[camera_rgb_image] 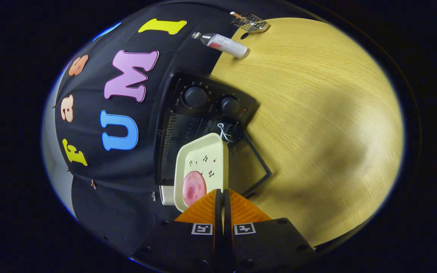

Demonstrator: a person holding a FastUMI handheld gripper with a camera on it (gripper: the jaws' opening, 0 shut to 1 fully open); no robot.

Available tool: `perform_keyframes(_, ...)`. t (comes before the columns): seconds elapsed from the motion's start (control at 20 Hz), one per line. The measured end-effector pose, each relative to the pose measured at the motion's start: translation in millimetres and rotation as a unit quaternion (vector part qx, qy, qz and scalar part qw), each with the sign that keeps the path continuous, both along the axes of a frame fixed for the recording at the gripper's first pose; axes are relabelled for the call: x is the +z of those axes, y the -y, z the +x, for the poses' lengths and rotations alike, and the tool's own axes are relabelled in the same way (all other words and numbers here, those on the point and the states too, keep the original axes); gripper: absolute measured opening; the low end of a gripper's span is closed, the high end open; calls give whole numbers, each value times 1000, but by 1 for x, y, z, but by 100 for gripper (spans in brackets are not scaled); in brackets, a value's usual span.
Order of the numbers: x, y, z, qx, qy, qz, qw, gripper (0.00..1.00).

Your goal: Open the toaster oven, put the food inside, and close the toaster oven door.

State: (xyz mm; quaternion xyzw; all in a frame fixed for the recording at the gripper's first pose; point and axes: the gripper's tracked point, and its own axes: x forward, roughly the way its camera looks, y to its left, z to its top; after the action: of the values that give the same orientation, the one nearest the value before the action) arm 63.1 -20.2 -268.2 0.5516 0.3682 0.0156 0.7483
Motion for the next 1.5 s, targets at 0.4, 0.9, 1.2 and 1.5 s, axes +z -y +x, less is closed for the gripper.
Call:
perform_keyframes(0.4, -17, -24, 72, -55, 4, -11, 998, 6)
perform_keyframes(0.9, -22, -41, 137, -129, 31, -72, 989, 6)
perform_keyframes(1.2, -28, -36, 143, -150, 12, -95, 984, 6)
perform_keyframes(1.5, -9, -37, 115, -126, 25, -121, 984, 45)
